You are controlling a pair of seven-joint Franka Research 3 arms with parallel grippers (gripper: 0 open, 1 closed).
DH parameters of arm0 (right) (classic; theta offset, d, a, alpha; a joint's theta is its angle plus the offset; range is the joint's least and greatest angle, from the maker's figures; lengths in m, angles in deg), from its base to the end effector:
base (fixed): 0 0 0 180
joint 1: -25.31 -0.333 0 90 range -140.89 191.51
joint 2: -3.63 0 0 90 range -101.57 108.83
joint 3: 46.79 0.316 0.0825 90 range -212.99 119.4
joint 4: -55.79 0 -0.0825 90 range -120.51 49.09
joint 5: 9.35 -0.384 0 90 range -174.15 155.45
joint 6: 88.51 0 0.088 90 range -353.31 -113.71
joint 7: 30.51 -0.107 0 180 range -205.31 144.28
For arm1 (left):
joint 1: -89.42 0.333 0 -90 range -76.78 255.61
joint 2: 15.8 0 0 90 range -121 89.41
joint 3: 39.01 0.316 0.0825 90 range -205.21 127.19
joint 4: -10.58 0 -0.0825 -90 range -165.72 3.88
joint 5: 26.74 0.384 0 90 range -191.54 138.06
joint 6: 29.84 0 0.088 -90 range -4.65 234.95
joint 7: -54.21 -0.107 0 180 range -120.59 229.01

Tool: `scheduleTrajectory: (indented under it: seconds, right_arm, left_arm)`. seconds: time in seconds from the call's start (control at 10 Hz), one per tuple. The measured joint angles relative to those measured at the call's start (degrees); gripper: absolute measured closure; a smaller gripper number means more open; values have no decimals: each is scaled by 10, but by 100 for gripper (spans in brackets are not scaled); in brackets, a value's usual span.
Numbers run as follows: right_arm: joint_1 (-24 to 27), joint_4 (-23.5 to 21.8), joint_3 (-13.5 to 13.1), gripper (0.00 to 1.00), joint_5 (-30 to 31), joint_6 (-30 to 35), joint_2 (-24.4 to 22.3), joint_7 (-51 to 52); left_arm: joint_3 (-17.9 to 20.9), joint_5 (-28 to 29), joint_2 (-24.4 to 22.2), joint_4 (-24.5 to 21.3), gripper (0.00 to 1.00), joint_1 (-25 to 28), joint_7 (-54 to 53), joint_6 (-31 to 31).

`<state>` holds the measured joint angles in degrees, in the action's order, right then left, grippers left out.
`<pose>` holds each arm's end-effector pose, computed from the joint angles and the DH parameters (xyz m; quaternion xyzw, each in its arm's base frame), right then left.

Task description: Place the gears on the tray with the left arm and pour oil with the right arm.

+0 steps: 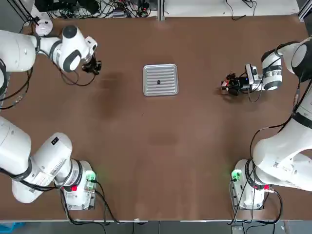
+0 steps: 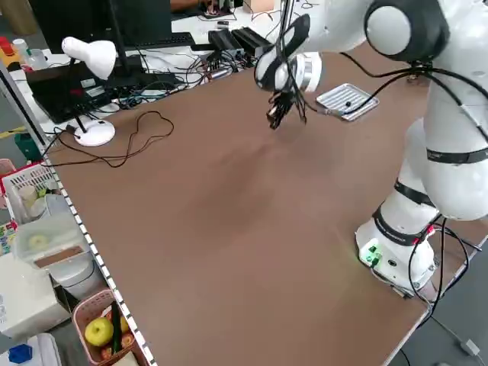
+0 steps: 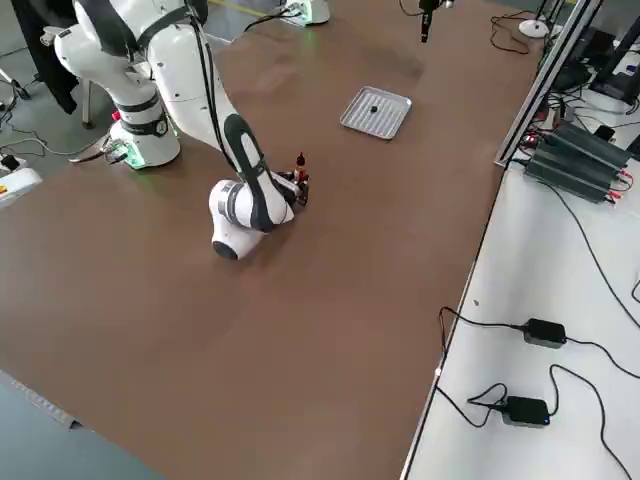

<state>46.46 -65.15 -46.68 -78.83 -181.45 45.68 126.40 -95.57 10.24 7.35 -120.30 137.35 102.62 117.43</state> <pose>0.4612 -0.0746 0.0697 -0.5774 -0.4917 -0.4413 0.4797 0.5285 -0.0942 0.2624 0.9915 0.1087 0.0699 0.0154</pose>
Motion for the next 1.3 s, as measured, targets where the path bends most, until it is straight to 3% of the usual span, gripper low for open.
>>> scheduleTrajectory:
  seconds: [0.3,0.5,0.7,0.9,1.1,1.3]
  right_arm:
    - [-38,-20,0,67,-54,-20,-16,0]
    - [-59,-42,0,67,-83,-52,-50,-3]
    - [-85,-64,0,67,-115,-83,-75,-4]
    - [-115,-77,-1,67,-153,-111,-85,-4]
    - [-141,-84,-1,67,-184,-134,-91,-4]
    - [-158,-90,-1,67,-203,-154,-99,-4]
  left_arm:
    - [-10,-63,66,135,75,-124,114,-82]
    - [2,-66,111,217,75,-229,204,-128]
    - [68,-69,148,295,75,-374,291,-137]
    - [162,-96,186,383,75,-531,348,-148]
    - [245,-163,215,442,75,-642,352,-150]
    - [324,-184,249,487,75,-729,353,-151]
